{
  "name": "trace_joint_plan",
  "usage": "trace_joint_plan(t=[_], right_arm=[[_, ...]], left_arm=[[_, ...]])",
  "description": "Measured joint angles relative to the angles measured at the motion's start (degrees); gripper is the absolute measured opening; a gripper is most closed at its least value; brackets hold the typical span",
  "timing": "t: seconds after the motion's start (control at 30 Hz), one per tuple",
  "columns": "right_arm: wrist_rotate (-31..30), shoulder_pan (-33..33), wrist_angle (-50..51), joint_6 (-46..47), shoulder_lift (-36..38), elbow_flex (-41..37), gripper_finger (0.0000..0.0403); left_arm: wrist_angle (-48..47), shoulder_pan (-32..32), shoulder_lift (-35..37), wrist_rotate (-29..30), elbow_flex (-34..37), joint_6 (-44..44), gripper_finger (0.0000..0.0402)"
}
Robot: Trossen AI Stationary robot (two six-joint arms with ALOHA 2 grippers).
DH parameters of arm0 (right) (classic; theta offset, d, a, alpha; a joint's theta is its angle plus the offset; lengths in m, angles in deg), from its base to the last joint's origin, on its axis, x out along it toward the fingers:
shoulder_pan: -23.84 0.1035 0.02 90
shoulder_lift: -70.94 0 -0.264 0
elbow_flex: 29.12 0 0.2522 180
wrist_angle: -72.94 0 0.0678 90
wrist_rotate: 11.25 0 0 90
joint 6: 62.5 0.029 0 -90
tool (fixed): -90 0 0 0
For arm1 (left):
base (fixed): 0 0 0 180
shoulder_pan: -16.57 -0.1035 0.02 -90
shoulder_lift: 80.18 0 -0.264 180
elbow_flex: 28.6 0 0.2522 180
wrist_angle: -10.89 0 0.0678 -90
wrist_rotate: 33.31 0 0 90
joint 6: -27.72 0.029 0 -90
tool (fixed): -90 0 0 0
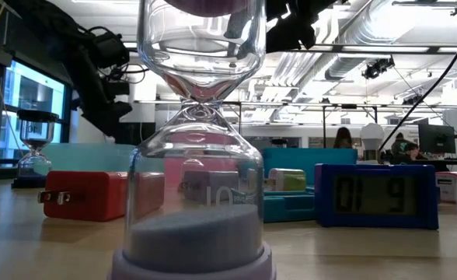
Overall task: Pick & Place Office items
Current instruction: Put the green adapter into the red bin
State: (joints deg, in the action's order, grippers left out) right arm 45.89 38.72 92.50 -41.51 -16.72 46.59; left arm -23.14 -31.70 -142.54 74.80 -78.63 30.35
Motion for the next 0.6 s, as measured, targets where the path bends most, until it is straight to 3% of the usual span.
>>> trace_joint_plan(t=[0.17,0.37,0.6], right_arm=[[0.0,0.0,0.0,-0.4,0.0,0.0,0.0327],[0.0,0.0,-0.1,-1.4,0.0,0.0,0.0327],[0.3,0.0,-0.5,-1.7,-2.2,-0.3,0.0327]], left_arm=[[-0.1,1.1,4.0,0.2,-0.2,3.0,0.0156],[-1.1,5.8,14.9,1.3,-1.7,3.0,0.0156],[-2.4,15.3,27.5,-6.8,-1.7,-12.9,0.0156]])
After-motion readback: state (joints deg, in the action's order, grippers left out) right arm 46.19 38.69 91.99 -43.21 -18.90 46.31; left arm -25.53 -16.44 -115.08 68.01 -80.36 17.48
